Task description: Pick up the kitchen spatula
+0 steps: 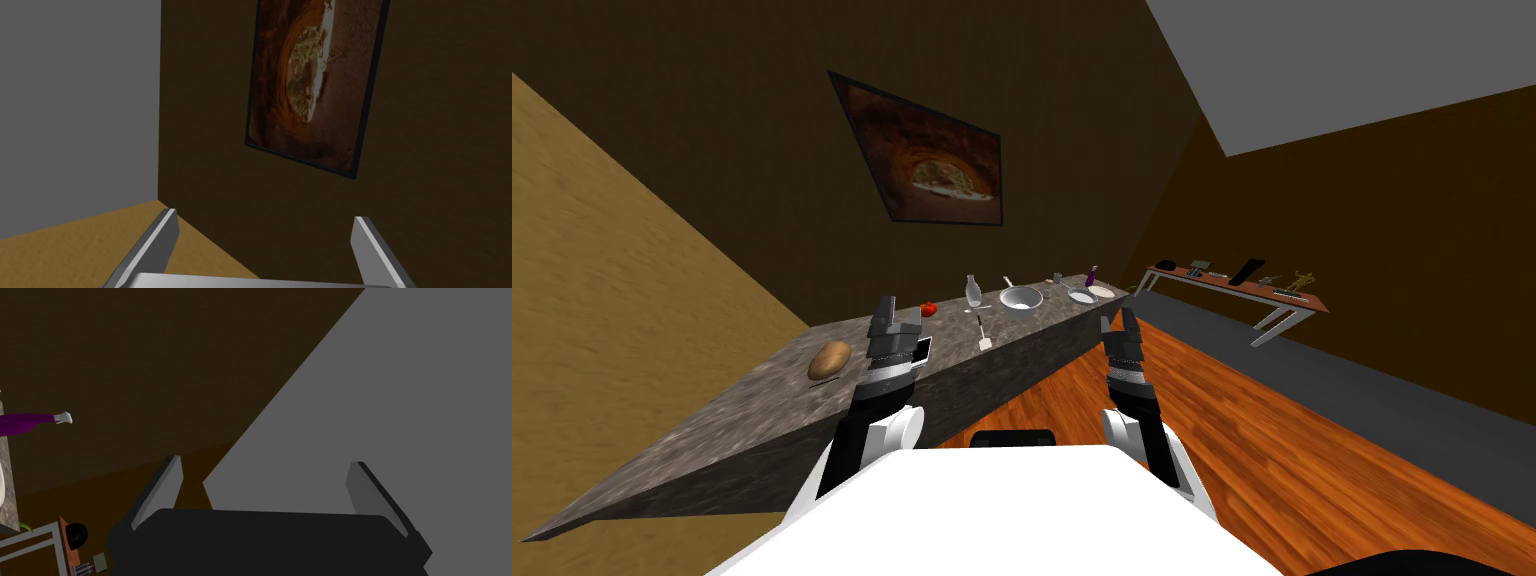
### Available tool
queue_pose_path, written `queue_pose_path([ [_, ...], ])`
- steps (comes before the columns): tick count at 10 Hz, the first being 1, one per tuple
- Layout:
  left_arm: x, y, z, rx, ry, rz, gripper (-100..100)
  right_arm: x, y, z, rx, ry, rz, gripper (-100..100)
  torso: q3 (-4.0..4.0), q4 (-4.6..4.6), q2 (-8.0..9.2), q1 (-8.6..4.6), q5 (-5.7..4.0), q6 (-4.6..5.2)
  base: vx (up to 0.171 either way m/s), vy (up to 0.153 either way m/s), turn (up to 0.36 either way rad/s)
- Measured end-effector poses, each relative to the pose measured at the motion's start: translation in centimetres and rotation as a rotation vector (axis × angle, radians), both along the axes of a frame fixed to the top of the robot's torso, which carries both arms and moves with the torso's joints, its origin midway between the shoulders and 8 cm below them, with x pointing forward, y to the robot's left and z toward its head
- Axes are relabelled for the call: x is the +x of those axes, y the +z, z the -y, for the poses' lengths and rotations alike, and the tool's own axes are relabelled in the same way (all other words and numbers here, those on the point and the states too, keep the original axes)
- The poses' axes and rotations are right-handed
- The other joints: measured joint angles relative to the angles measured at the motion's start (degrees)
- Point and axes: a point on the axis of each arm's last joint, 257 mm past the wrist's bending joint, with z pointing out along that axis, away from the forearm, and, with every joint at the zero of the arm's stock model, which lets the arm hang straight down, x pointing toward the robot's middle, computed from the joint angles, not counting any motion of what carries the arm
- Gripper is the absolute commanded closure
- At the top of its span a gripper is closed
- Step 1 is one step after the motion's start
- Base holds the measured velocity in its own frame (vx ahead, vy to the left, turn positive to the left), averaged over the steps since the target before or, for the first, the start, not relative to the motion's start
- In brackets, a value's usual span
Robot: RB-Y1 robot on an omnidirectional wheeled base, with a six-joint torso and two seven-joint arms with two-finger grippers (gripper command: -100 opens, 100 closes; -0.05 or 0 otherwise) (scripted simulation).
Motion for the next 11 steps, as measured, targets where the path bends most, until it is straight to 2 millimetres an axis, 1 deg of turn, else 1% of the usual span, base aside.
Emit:
queue_pose_path([
  [2,0.1,-0.6,0.1,0.041,-0.015,-0.029,-100,0.0,0.0,0.0,0.0,0.0,0.0,0,0.04,0.01,0.07,-0.23,-0.05,0.0,-0.014,-0.091,-0.014],
  [4,0.2,-1.8,-0.1,0.082,-0.025,-0.077,-100,0.0,0.0,0.0,0.0,0.0,0.0,0,0.03,0.01,0.04,-0.48,-0.11,0.0,-0.014,-0.147,-0.031],
  [8,-0.7,-6.1,-1.8,0.129,-0.018,-0.227,-100,0.0,0.0,0.0,0.0,0.0,0.0,0,0.1,0.04,0.18,-0.83,-0.19,0.01,-0.029,-0.199,-0.066],
  [9,-0.8,-7.5,-2.6,0.134,-0.011,-0.274,-100,0.0,0.0,0.0,0.0,0.0,0.0,0,0.09,0.04,0.16,-0.76,-0.18,0.01,-0.011,-0.124,-0.009],
  [11,-1.5,-9.3,-3.6,0.136,-0.002,-0.331,-100,0.0,0.0,0.0,0.0,0.0,0.0,0,0.05,0.02,0.08,-0.48,-0.11,0.01,-0.01,-0.148,-0.086],
])
